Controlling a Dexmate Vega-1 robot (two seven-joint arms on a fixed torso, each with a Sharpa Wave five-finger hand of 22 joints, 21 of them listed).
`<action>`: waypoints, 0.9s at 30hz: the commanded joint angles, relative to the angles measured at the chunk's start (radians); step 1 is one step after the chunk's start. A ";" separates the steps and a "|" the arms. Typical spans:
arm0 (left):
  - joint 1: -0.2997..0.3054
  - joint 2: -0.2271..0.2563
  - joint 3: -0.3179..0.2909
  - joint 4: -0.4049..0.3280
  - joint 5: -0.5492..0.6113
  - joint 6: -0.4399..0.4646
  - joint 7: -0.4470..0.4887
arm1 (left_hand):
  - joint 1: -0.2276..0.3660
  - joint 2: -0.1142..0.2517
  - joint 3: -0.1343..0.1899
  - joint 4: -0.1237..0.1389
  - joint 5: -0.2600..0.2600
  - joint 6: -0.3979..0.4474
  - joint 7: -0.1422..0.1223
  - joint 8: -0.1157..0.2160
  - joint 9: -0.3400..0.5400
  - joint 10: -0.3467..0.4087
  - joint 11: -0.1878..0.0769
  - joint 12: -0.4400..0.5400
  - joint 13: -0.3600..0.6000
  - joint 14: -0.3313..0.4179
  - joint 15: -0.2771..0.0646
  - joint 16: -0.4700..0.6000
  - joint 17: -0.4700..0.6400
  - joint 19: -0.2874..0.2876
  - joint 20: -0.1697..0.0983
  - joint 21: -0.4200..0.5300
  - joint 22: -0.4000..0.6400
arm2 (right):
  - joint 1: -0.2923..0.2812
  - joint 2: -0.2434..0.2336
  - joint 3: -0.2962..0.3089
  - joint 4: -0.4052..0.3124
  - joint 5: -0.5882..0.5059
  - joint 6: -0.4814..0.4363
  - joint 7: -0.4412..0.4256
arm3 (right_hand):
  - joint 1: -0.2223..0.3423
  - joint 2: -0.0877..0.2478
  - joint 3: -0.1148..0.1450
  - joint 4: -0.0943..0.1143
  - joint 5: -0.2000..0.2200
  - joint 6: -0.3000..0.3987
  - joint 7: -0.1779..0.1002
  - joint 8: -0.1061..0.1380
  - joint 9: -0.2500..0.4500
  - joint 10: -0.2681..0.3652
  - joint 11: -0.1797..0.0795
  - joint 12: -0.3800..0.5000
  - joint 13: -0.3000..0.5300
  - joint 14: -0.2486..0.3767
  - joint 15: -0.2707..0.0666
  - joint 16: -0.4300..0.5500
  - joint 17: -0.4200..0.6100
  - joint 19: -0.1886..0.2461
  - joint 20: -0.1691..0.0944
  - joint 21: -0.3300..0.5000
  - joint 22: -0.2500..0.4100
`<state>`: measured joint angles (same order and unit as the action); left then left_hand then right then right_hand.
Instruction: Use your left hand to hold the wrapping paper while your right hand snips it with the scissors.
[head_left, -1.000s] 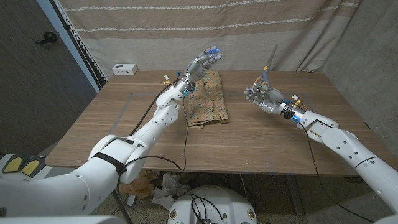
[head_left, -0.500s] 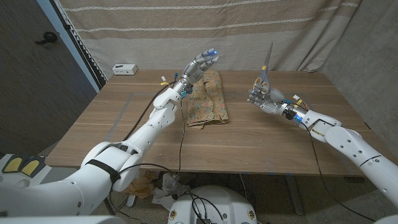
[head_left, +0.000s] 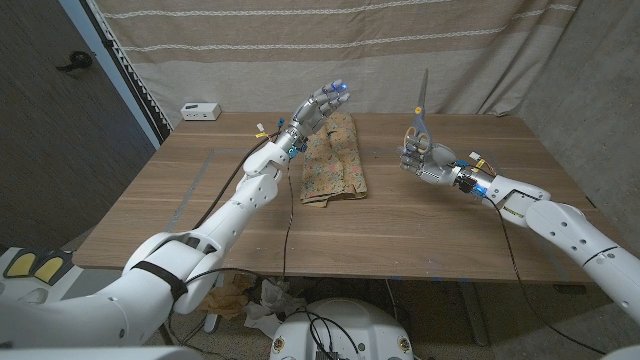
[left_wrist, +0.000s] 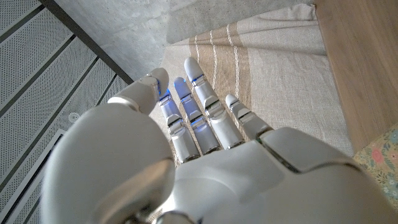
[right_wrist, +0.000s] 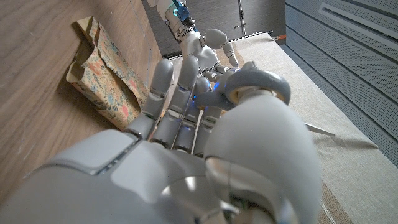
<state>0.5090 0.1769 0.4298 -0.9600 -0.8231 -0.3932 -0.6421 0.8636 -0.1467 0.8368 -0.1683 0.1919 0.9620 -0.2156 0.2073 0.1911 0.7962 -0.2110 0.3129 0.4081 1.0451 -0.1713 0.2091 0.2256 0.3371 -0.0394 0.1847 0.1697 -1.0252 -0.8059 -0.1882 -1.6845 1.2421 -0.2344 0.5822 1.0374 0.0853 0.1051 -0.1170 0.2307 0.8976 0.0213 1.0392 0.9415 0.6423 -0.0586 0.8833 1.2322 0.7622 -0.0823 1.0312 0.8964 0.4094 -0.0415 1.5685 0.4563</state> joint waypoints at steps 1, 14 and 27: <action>0.010 0.010 0.005 -0.016 -0.006 0.012 0.011 | 0.017 0.003 0.004 -0.002 -0.002 -0.004 0.003 -0.003 0.001 0.010 0.000 -0.004 0.002 -0.002 -0.064 0.009 0.006 0.003 -0.116 0.004 0.002 | 0.004 -0.023 -0.006 -0.010 -0.002 -0.020 -0.002 | -0.027 -0.023 -0.019 0.000 0.010 -0.010 -0.005 0.027 0.017 -0.009 0.003 0.398 0.006 0.003 -0.128 0.022 0.003 0.007 -0.073 0.010 0.030; 0.018 0.004 0.004 -0.011 -0.010 0.003 0.019 | 0.040 0.010 0.003 -0.004 -0.005 -0.004 0.003 -0.002 0.001 0.017 0.000 -0.009 0.004 0.000 -0.063 0.013 0.011 0.006 -0.115 0.005 0.002 | 0.006 -0.045 -0.006 -0.012 -0.029 -0.002 0.019 | -0.215 -0.125 -0.144 0.061 0.095 -0.102 0.023 0.027 0.046 -0.071 0.030 0.373 -0.062 -0.071 -0.113 0.066 -0.058 -0.004 -0.060 -0.040 0.005; 0.039 0.010 0.002 -0.039 -0.014 0.003 0.035 | 0.052 0.013 -0.001 -0.003 -0.008 0.000 0.004 0.000 0.002 0.026 0.001 -0.011 0.005 0.003 -0.065 0.017 0.014 0.008 -0.116 0.005 0.002 | 0.002 -0.070 -0.001 -0.035 -0.015 -0.033 0.001 | -0.298 -0.143 -0.194 0.090 0.133 -0.151 0.041 0.032 0.072 -0.088 0.056 0.352 -0.073 -0.092 -0.095 0.084 -0.110 0.023 -0.062 -0.054 -0.043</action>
<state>0.5320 0.1822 0.4334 -0.9791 -0.8323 -0.3886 -0.6186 0.9005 -0.1310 0.8367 -0.1682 0.1844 0.9589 -0.2124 0.2073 0.1911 0.8119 -0.2087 0.3051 0.4107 1.0451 -0.1714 0.2173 0.2349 0.3372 -0.0394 0.1847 0.1696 -1.0190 -0.8546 -0.1941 -1.6997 1.2197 -0.2430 0.5971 0.7685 -0.0507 -0.0678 -0.0354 0.3553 0.7688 0.0537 1.0691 1.0009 0.5552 -0.0135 1.1918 1.1477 0.6757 -0.0639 1.1036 0.7925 0.4225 -0.0435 1.5162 0.4143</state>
